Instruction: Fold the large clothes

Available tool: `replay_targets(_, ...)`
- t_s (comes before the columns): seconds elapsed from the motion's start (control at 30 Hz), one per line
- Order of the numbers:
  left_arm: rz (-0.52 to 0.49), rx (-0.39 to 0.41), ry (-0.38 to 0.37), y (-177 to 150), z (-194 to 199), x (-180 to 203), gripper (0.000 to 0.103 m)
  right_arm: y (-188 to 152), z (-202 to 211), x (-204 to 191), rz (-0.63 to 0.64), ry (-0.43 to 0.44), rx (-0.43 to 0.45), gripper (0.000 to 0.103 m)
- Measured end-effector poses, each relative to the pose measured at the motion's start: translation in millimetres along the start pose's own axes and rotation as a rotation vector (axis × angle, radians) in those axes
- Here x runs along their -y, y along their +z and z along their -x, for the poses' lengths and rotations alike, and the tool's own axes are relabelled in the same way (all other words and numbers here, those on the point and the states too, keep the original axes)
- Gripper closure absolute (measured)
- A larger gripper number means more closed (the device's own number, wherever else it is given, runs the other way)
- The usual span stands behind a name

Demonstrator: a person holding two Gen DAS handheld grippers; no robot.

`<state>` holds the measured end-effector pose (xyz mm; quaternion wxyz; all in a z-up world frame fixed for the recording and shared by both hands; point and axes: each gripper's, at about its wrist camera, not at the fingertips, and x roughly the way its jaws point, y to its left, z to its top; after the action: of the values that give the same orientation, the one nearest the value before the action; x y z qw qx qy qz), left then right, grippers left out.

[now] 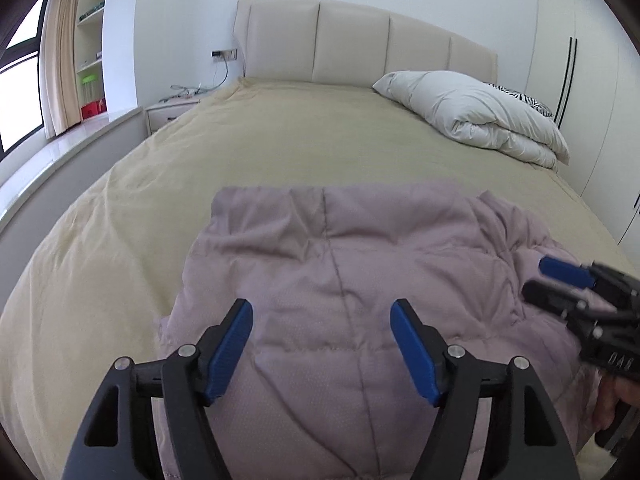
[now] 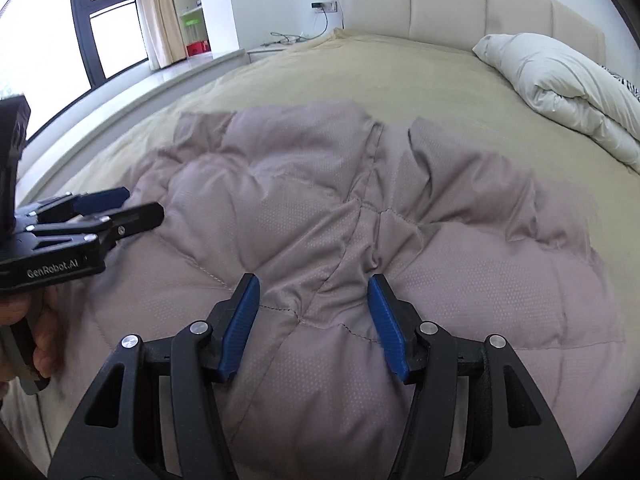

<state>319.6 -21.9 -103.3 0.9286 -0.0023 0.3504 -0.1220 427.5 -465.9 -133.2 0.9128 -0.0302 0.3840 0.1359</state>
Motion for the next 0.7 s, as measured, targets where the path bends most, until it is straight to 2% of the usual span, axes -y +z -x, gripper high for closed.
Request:
replay_targets(0.07,-0.017,0.018,-0.006,15,-2,7,0.029,12,29,14,-0.003,-0.058,0.116,0.047)
replay_targets(0.13,-0.040,0.023,-0.002,32,-12,15,0.029,28,38,38,-0.050,-0.121,0.146,0.043)
replay_targets(0.27,-0.125,-0.020,0.041,52,-47,35,0.029,43,16,105,-0.159,-0.244,0.048,0.043)
replay_targets(0.37,-0.115,-0.117,0.051,49,-84,35,0.028,25,-12,152,-0.255,-0.301,-0.082,0.041)
replay_targets(0.4,-0.081,-0.136,0.029,46,-93,29,0.027,15,-19,165,-0.299,-0.272,-0.097,0.034)
replay_targets(0.47,-0.023,-0.140,-0.008,43,-100,18,0.025,-1,-22,186,-0.401,-0.209,-0.080,0.028)
replay_targets(0.53,0.003,-0.148,-0.025,41,-106,14,0.024,-6,-25,198,-0.456,-0.167,-0.072,0.025)
replay_targets(0.7,0.006,-0.165,-0.027,36,-116,17,0.023,-13,-33,209,-0.491,-0.124,-0.078,0.022)
